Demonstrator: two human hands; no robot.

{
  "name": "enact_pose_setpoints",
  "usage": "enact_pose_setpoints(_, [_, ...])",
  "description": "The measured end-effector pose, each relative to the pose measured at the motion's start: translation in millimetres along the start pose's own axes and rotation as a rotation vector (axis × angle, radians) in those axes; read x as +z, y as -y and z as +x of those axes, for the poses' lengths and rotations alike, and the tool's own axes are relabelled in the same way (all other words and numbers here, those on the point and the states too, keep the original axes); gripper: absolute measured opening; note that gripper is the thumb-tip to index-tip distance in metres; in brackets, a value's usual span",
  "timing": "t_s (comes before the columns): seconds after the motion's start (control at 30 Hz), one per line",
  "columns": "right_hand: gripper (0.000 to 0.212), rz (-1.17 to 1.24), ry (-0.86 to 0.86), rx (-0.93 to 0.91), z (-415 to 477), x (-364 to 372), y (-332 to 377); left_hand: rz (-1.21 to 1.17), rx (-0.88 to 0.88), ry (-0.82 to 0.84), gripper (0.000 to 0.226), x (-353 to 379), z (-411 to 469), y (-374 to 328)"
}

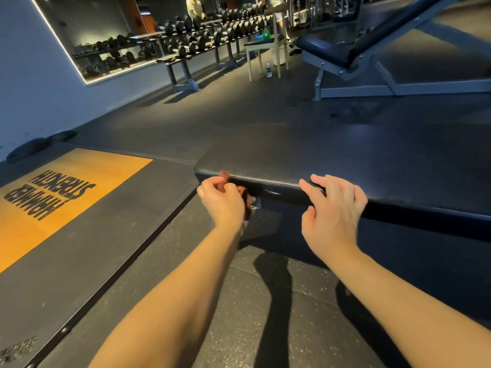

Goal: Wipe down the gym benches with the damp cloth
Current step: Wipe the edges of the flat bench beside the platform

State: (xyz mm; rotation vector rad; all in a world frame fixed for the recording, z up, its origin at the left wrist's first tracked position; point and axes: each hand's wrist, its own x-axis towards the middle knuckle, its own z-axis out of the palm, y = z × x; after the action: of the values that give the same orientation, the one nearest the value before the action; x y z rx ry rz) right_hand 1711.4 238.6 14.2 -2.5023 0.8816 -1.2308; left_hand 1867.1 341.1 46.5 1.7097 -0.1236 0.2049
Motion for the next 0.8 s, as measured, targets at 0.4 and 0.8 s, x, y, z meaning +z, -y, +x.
enact_pose_setpoints(0.4, [0.059, -0.021, 0.099, 0.008, -1.2, -8.5, 1.7, 0.147, 0.167, 0.154, 0.019, 23.7, -61.6, 0.4])
enact_pose_setpoints(0.8, [0.044, 0.032, 0.095, -0.039, -3.9, -45.4, -28.7, -0.020, -0.027, 0.062, 0.019, 1.9, -15.3, 5.9])
